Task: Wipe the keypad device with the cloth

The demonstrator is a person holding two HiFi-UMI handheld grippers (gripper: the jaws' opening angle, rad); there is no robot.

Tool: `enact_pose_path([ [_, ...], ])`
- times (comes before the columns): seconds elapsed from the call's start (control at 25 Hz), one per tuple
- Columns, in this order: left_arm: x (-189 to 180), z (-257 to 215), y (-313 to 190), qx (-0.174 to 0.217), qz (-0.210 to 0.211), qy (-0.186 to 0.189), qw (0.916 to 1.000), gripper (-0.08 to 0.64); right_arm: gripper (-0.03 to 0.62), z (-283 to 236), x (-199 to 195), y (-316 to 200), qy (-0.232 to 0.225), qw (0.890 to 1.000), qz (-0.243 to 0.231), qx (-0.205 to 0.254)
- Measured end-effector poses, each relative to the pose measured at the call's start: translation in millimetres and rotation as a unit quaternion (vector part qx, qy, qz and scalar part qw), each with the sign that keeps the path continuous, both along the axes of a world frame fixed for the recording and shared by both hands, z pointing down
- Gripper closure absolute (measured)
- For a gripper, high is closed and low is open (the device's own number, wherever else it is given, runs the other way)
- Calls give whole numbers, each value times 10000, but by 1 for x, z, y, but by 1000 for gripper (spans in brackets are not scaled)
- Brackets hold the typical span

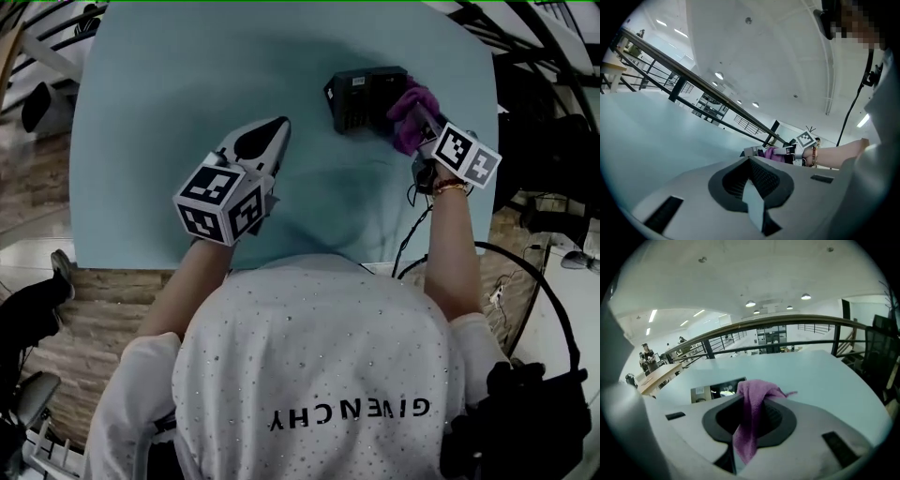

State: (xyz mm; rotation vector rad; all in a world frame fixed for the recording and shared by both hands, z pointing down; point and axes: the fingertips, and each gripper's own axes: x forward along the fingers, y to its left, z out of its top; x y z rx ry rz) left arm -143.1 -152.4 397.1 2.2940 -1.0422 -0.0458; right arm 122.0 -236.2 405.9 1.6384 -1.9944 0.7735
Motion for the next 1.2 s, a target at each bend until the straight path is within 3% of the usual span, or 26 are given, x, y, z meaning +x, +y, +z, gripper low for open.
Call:
enact_pose_path([
  [0.12, -4, 3, -7, -41, 106, 56, 9999, 555, 526, -35, -12, -23, 44, 9991, 71, 426],
  [0.28, -12, 10, -14, -89, 161, 126, 9998, 555, 526, -61, -40, -51, 281, 9962, -312, 768],
  [0.4, -22, 12, -19, -101, 52, 226, 9997, 555, 526, -59, -55, -66, 809, 9922, -617, 715],
  [0.52, -27, 18, -21, -123, 12, 254, 9996, 555, 526, -39, -59, -75, 1215, 9897, -628, 421],
  [0.64, -35, 28, -19, -231, -49, 247, 9994, 555, 525, -12, -64, -72, 1326, 9891, -641, 44],
  [0.88, -41, 39, -15, -431, -110, 299, 9986, 555, 523, -6, -69, -70, 1156, 9919, -515, 90],
  [1.2, -47, 35, -19, -347, -236, 372, 9984, 555, 523, -2, -97, -56, 1673, 9791, -1152, 141],
])
